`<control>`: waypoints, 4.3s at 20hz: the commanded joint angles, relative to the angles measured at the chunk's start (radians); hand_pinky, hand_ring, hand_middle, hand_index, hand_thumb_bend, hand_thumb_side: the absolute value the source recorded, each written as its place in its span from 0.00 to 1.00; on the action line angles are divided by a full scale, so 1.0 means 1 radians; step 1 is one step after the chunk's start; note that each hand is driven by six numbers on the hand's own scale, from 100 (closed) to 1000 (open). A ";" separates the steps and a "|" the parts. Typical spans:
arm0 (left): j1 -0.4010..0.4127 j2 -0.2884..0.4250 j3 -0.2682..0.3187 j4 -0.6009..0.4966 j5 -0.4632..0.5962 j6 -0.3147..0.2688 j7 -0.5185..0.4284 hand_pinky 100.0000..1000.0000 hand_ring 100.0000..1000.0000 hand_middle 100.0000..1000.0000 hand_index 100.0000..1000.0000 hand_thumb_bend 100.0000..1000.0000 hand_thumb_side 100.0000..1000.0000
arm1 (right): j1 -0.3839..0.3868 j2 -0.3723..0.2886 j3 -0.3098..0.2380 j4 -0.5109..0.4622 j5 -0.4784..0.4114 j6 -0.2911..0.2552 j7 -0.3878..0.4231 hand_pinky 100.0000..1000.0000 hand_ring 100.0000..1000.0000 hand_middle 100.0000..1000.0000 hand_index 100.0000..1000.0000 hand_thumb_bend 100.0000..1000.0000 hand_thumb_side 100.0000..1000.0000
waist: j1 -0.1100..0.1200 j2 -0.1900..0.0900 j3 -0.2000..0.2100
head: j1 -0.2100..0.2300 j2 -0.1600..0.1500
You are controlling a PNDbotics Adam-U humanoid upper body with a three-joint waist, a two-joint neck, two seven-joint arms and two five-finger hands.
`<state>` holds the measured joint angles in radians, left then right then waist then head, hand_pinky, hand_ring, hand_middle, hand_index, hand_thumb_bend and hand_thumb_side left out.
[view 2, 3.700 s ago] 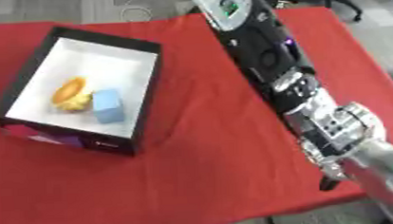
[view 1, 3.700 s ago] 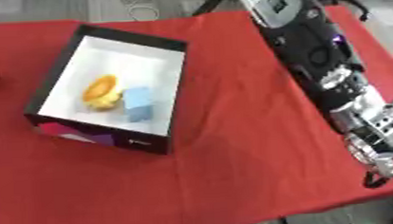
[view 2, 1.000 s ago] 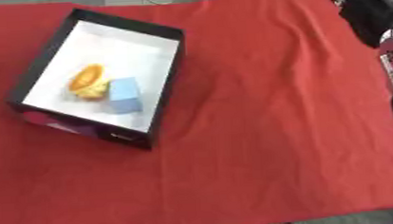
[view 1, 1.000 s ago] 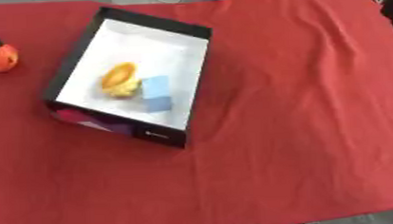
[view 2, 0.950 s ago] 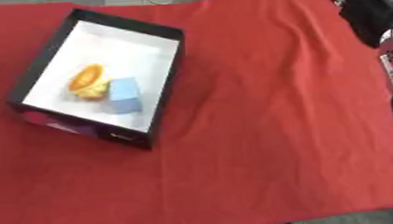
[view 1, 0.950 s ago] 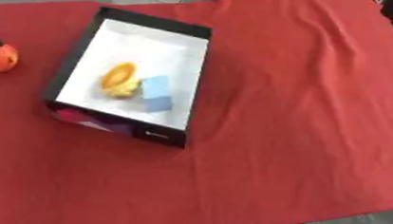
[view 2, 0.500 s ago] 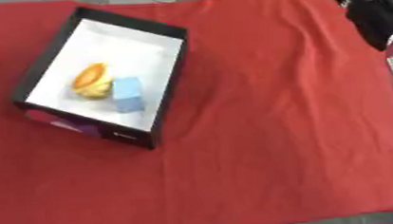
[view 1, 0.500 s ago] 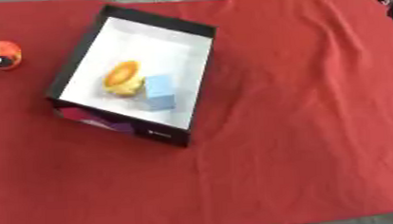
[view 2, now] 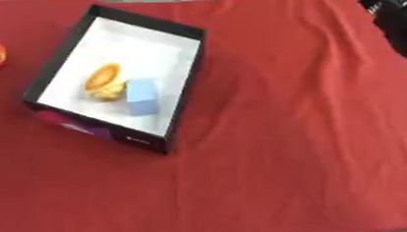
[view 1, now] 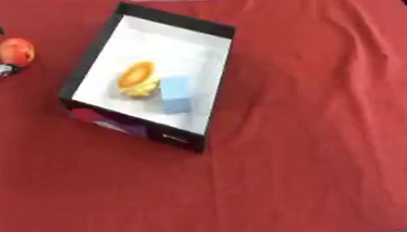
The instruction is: Pick up objects on the table and place them in the box.
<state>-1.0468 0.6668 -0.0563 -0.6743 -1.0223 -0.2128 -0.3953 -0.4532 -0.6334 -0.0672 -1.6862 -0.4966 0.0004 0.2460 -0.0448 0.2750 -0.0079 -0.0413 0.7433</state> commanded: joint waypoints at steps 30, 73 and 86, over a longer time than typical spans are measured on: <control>-0.053 0.004 0.002 -0.080 0.117 0.001 0.078 0.74 0.68 0.62 0.61 0.00 0.05 | -0.019 -0.011 -0.002 0.014 0.016 0.005 0.015 1.00 0.91 0.71 0.78 0.00 0.60 | 0.010 -0.010 -0.012 | 0.006 0.001; 0.000 -0.136 -0.507 -0.707 0.383 -0.084 -0.315 0.72 0.68 0.62 0.64 0.15 0.04 | -0.072 -0.060 -0.020 0.043 -0.043 0.002 -0.034 1.00 0.92 0.72 0.79 0.00 0.57 | 0.012 -0.071 0.010 | -0.090 0.015; 0.010 -0.141 -0.452 -0.636 0.282 -0.131 -0.226 0.84 0.84 0.81 0.93 0.55 0.46 | -0.062 -0.057 -0.023 0.047 -0.034 0.002 -0.032 1.00 0.92 0.71 0.78 0.00 0.59 | 0.013 -0.071 0.009 | -0.089 0.018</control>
<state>-1.0162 0.5093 -0.5323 -1.2891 -0.7343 -0.3439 -0.6353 -0.5047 -0.6720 -0.0792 -1.6306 -0.5329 0.0034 0.2131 -0.0307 0.2283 0.0015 -0.1294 0.7693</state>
